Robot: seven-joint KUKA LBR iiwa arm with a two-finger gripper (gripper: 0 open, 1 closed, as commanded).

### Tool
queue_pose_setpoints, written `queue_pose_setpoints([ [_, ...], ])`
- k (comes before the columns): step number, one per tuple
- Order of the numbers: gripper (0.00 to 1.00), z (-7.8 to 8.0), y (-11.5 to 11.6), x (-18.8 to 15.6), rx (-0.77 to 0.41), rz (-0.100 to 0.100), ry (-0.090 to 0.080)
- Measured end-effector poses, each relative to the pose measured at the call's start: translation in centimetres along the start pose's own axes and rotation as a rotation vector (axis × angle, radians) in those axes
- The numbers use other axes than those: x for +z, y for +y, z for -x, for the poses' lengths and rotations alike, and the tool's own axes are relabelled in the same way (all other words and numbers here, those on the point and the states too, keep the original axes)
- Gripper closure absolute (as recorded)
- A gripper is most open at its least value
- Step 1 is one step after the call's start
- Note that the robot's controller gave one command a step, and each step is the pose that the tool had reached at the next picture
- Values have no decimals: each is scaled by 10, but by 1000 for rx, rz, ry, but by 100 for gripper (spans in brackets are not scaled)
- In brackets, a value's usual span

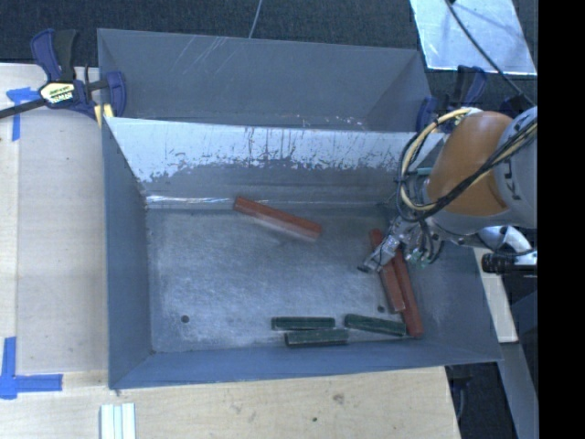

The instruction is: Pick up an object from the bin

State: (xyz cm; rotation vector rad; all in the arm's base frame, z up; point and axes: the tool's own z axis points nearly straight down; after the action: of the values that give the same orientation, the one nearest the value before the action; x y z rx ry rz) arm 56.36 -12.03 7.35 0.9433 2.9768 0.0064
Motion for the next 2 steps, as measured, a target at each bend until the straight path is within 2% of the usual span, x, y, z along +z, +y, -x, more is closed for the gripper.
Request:
queue_pose_setpoints([
  [1, 100, -2, -9, -1, -39, 9, -13],
  [2, 100, 12, -10, 0, -73, 3, 7],
])
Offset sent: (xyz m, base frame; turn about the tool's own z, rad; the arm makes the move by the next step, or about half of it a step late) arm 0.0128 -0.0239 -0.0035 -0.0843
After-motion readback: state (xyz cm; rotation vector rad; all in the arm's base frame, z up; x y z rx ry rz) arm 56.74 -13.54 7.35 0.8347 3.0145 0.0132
